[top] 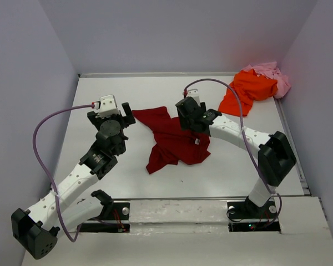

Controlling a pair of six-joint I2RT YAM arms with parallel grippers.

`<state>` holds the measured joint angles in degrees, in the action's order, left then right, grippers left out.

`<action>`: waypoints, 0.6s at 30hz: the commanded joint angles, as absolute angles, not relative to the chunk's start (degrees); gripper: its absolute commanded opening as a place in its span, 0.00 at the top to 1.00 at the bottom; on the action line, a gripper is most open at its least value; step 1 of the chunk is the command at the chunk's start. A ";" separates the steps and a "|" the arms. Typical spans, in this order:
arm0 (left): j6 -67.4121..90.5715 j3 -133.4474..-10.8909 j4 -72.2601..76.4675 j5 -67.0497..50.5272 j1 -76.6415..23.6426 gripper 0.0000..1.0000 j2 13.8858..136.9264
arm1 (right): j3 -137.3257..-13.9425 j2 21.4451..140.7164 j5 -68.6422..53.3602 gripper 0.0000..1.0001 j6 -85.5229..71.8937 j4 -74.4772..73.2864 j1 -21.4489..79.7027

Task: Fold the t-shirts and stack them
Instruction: Flatten out the tshirt

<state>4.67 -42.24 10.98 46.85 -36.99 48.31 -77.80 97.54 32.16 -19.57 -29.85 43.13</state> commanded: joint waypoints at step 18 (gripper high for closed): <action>5.63 -44.03 12.92 46.41 -36.74 0.01 47.64 | -75.15 107.67 25.32 0.58 -24.96 -23.38 40.78</action>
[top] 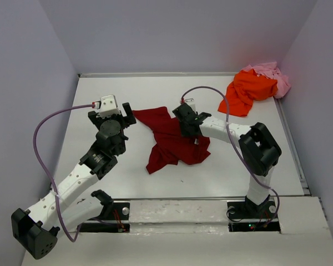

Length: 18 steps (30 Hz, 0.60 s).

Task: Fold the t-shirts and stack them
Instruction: Flatten out the tshirt

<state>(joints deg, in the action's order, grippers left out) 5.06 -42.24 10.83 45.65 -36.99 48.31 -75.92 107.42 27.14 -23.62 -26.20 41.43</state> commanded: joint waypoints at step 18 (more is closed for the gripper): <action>5.63 -44.12 12.92 45.88 -36.74 0.01 48.34 | -101.49 98.27 8.44 1.00 -15.47 -26.80 40.78</action>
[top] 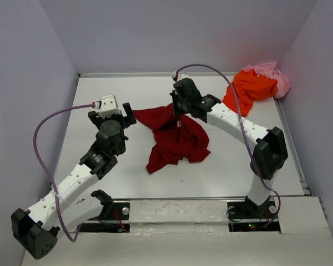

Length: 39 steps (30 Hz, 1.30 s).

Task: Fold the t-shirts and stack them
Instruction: Flatten out the tshirt

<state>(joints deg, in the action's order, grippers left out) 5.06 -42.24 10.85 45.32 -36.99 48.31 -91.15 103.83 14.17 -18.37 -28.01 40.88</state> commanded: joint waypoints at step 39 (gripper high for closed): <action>6.42 -44.38 12.22 44.03 -36.74 0.01 51.24 | -126.57 73.92 51.50 1.00 25.38 -17.33 40.78</action>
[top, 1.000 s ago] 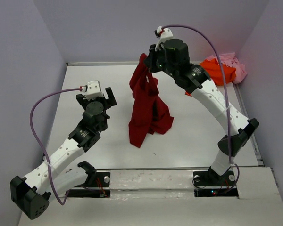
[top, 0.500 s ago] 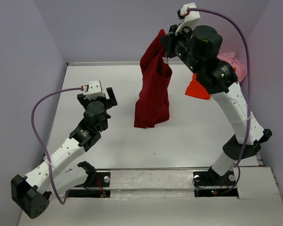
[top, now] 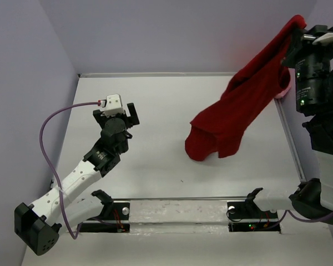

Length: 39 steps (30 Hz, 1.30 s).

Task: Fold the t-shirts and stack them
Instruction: Flatten out the tshirt

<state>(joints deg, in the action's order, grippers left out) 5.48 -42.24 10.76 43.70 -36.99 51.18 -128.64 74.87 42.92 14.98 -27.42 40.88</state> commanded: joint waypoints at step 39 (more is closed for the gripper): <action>5.01 -44.12 13.01 47.91 -36.48 0.01 47.37 | -107.28 108.41 23.72 0.20 -11.41 -28.13 47.21</action>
